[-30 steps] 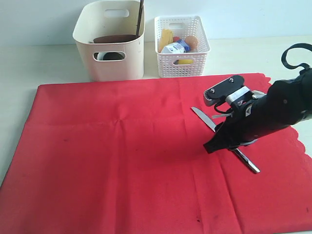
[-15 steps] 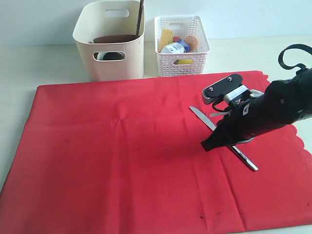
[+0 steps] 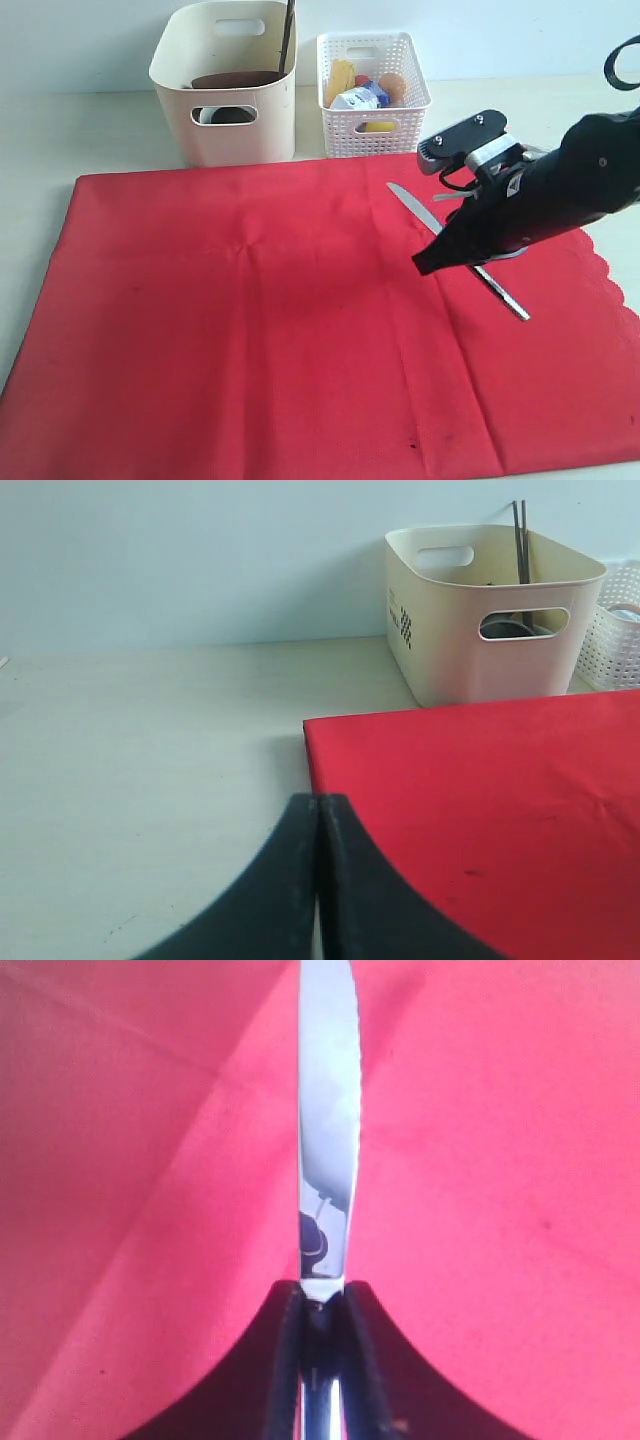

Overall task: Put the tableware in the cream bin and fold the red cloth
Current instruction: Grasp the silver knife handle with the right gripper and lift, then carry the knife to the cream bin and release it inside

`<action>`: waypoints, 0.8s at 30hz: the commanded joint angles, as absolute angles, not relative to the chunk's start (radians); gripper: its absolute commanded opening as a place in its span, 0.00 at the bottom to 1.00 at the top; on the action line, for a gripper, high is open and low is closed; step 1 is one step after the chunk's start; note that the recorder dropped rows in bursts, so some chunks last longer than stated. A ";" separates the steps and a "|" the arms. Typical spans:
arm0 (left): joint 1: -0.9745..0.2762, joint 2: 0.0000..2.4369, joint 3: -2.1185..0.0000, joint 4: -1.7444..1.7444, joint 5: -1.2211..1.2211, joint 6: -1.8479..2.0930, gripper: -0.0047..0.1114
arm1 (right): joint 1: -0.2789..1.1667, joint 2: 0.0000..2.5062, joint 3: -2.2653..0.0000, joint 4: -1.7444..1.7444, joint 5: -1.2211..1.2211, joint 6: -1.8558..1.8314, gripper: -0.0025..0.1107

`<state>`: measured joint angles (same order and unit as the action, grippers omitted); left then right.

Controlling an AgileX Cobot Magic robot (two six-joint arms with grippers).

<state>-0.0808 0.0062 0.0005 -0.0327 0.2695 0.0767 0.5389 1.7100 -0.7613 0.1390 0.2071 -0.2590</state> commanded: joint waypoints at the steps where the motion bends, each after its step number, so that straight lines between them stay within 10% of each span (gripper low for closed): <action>1: -0.080 0.000 0.000 -0.041 0.267 0.074 0.05 | 0.535 1.698 -0.825 0.213 0.223 -0.262 0.02; 24: -0.080 0.000 0.000 -0.041 0.267 0.074 0.05 | 0.535 1.971 -1.535 1.126 0.496 -0.907 0.02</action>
<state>-0.0808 0.0062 0.0005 -0.0327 0.2695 0.0767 0.5389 1.9026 -1.4346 0.9862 0.4517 -0.8159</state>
